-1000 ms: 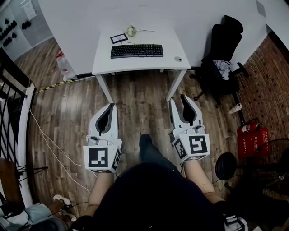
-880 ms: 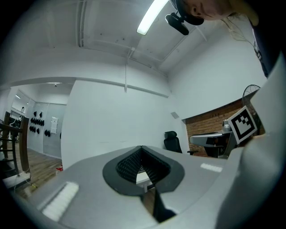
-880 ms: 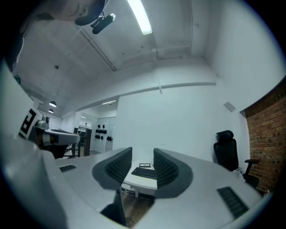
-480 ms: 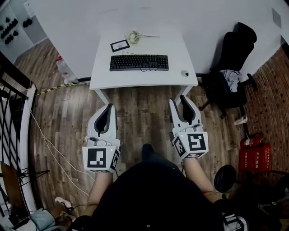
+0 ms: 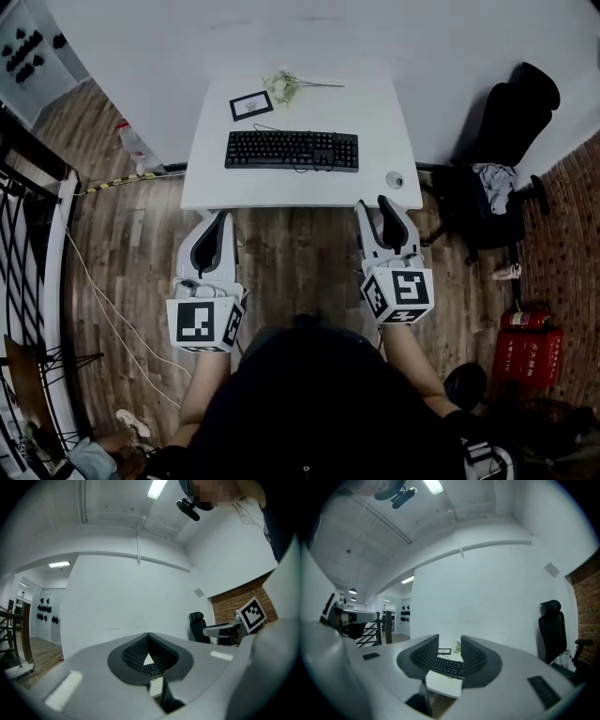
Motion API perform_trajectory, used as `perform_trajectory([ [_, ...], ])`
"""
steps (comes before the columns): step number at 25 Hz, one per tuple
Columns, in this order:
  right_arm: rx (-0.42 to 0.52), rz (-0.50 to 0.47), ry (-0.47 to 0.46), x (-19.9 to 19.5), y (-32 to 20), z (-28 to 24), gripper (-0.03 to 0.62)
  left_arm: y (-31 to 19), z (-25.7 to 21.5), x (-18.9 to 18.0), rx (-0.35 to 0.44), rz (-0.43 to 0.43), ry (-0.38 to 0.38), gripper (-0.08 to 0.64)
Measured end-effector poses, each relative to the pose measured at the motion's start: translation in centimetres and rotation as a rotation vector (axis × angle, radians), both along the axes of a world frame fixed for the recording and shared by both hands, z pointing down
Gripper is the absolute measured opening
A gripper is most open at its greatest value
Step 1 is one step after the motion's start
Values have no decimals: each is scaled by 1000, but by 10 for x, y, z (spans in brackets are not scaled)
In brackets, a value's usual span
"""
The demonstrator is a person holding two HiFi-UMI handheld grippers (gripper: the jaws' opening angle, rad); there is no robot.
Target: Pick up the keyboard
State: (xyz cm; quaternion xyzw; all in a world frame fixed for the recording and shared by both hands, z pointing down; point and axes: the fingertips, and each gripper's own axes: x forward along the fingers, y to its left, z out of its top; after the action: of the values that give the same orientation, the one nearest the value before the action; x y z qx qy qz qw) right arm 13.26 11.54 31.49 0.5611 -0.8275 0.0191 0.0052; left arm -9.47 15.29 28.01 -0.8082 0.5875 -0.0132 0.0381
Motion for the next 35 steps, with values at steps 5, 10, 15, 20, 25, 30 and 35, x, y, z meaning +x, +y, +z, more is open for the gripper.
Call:
perform_trajectory([
  [5, -3, 2, 6, 7, -26, 3, 144, -26, 8, 3, -15, -2, 6, 11],
  [10, -21, 6, 8, 12, -39, 9, 143, -43, 16, 4, -33, 0, 6, 11],
  [15, -44, 13, 8, 16, -54, 16, 144, -64, 20, 4, -47, -3, 9, 11],
  [20, -52, 20, 6, 20, -74, 21, 144, -87, 27, 3, -57, 0, 7, 11],
  [25, -65, 25, 12, 16, -102, 27, 144, -120, 38, -4, -86, 1, 6, 11],
  [30, -100, 32, 21, 12, -135, 38, 144, -159, 52, -11, -116, 16, 1, 11],
  [35, -154, 37, 47, 3, -177, 56, 144, -205, 68, -23, -149, 35, 4, 11],
])
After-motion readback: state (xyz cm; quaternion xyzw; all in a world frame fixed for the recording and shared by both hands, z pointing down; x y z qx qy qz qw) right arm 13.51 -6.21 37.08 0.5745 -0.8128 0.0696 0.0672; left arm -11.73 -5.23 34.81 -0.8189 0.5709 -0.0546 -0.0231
